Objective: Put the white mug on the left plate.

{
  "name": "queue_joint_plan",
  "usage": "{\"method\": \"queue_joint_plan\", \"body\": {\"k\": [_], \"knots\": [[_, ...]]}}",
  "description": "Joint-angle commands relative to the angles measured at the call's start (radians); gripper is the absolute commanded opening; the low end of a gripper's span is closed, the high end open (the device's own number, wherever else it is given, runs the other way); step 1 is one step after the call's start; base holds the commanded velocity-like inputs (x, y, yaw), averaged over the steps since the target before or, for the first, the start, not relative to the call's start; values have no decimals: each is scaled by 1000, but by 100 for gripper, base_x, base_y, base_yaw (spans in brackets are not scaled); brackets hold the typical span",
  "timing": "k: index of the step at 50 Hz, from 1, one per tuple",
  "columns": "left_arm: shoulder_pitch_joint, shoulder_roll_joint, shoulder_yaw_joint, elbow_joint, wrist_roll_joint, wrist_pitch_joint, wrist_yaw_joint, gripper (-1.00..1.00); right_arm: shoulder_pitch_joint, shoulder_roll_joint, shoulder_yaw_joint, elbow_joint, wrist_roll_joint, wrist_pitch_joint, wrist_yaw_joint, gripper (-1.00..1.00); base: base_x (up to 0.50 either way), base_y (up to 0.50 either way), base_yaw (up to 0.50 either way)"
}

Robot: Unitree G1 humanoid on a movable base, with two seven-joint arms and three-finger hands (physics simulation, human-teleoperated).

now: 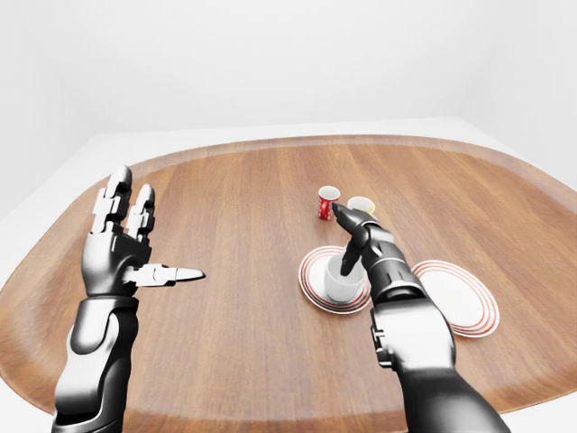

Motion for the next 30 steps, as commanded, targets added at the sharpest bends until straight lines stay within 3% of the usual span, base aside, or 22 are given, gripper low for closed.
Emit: {"method": "queue_joint_plan", "body": {"k": [1, 5, 6, 10, 13, 16, 17, 19, 22, 30], "knots": [[-3, 1, 2, -5, -3, 0, 1, 98, -20, -7, -10, -40, 52, 0, 61, 100, 0, 0, 0], [-4, 1, 3, -7, -4, 0, 1, 98, -8, 9, -48, -84, 174, 0, 189, 100, 0, 0, 0], [-6, 2, 4, -8, -5, 0, 1, 98, 6, 19, -75, -109, 242, 0, 269, 100, 0, 0, 0], [-3, 1, 0, -10, -3, 0, 1, 97, 37, 47, -123, -210, 457, 5, 421, 100, 0, 0, 0], [-4, 1, 2, -8, -4, 0, 1, 98, 55, 52, -119, -255, 576, 72, 475, 100, 0, 0, 0], [-5, 2, 4, -5, -5, 0, 1, 98, 101, 63, -132, -375, 720, 165, 519, 100, 0, 0, 0], [-5, 2, 3, -9, -5, 0, 1, 98, 121, 66, -131, -431, 759, 175, 519, 100, 0, 0, 0], [-4, 2, 4, -9, -5, 0, 1, 97, 160, 77, -154, -596, 880, 175, 519, 100, 0, 0, 0], [-3, 2, 3, -11, -4, 0, 0, 98, 183, 78, -163, -676, 986, 175, 519, 100, 0, 0, 0], [-3, 2, 3, -9, -3, 0, 0, 98, 263, 75, -146, -810, 1113, 175, 519, 100, 0, 0, 0]]}}
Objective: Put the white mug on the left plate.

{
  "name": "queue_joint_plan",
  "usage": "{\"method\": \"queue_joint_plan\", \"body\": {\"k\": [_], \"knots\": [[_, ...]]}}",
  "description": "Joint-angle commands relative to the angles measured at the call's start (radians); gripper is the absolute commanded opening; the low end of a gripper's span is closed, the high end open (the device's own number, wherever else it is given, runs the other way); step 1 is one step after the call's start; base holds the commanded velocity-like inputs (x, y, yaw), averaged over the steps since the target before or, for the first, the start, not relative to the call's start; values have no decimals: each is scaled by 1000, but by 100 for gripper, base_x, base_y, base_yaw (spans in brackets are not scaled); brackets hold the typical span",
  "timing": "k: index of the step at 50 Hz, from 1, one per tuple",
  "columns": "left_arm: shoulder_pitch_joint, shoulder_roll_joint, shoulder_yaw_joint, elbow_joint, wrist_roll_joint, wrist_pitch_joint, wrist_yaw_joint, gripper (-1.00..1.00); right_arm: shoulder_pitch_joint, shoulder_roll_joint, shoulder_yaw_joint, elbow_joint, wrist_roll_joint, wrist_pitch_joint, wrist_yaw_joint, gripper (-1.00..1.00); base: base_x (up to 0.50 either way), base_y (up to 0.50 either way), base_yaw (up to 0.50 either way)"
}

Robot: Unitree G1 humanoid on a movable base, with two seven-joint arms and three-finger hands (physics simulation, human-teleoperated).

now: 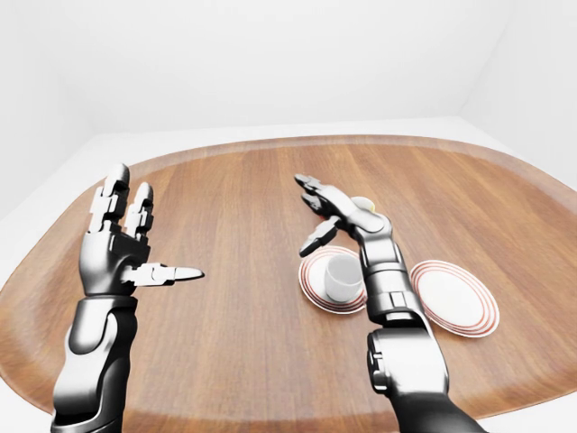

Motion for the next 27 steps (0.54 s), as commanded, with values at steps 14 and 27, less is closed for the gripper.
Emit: {"method": "queue_joint_plan", "body": {"k": [14, 27], "knots": [[-2, 1, 2, -4, 0, 0, 0, 98, 118, 17, -20, -167, 331, 0, 0, 100, 0, 0, 0], [-3, 1, 1, -2, 1, 0, 1, 98, 189, 46, -24, -179, 389, 0, 0, 100, 0, 0, 0]]}}
